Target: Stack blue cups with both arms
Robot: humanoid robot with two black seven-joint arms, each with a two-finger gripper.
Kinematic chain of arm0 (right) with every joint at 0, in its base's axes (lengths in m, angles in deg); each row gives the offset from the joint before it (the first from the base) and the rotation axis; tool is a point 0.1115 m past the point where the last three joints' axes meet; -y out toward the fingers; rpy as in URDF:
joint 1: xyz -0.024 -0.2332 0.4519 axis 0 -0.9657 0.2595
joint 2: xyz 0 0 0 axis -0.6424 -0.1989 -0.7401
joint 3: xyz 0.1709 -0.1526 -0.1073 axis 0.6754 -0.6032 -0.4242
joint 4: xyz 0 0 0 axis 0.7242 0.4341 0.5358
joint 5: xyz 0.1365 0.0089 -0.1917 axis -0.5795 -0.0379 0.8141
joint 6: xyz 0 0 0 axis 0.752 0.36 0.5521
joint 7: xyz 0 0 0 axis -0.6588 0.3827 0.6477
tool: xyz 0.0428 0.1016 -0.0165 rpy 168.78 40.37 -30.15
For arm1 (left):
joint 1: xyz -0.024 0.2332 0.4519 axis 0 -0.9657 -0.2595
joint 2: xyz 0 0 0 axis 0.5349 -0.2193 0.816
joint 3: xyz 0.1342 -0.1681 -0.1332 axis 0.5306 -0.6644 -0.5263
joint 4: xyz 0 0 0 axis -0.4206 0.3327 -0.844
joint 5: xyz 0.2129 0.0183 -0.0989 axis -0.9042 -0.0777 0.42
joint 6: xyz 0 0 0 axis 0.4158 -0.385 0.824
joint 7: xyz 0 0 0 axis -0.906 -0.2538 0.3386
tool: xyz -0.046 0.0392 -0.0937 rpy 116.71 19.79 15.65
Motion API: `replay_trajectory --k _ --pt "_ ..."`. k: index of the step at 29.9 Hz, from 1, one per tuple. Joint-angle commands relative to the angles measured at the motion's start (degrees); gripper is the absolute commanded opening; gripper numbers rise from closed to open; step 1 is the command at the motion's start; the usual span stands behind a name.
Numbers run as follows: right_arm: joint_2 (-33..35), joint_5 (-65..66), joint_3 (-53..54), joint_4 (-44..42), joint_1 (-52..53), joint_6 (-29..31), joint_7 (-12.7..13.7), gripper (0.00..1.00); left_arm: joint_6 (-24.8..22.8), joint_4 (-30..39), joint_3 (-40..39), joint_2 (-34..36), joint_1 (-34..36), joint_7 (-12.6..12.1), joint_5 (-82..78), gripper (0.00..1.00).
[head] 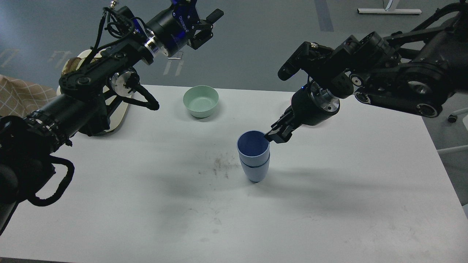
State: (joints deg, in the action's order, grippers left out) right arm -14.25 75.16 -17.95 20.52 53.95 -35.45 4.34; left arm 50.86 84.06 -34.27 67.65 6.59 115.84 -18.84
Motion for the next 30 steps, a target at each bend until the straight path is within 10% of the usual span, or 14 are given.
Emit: replay_trajectory --k 1,7,10,21,30 --pt "0.3 -1.0 -0.1 -1.7 0.1 0.0 0.0 0.51 0.0 0.0 0.0 0.1 0.0 0.0 0.0 0.95" --pt "1.8 -8.5 0.5 -6.0 1.1 0.0 0.0 0.70 0.0 -0.3 0.0 0.2 0.0 0.0 0.0 0.96" --pt "3.7 -14.0 2.5 -10.0 1.2 0.0 0.0 0.97 0.0 -0.4 0.0 0.4 -0.2 0.0 0.0 0.97" --pt "12.8 -26.4 10.8 -18.5 -6.8 0.0 0.0 1.00 0.0 -1.8 -0.8 2.1 -4.4 0.0 0.6 0.98" --pt "11.2 -26.5 39.0 -26.4 -28.0 -17.0 0.0 1.00 0.0 -6.2 -1.2 1.9 -5.6 0.0 0.9 0.98"
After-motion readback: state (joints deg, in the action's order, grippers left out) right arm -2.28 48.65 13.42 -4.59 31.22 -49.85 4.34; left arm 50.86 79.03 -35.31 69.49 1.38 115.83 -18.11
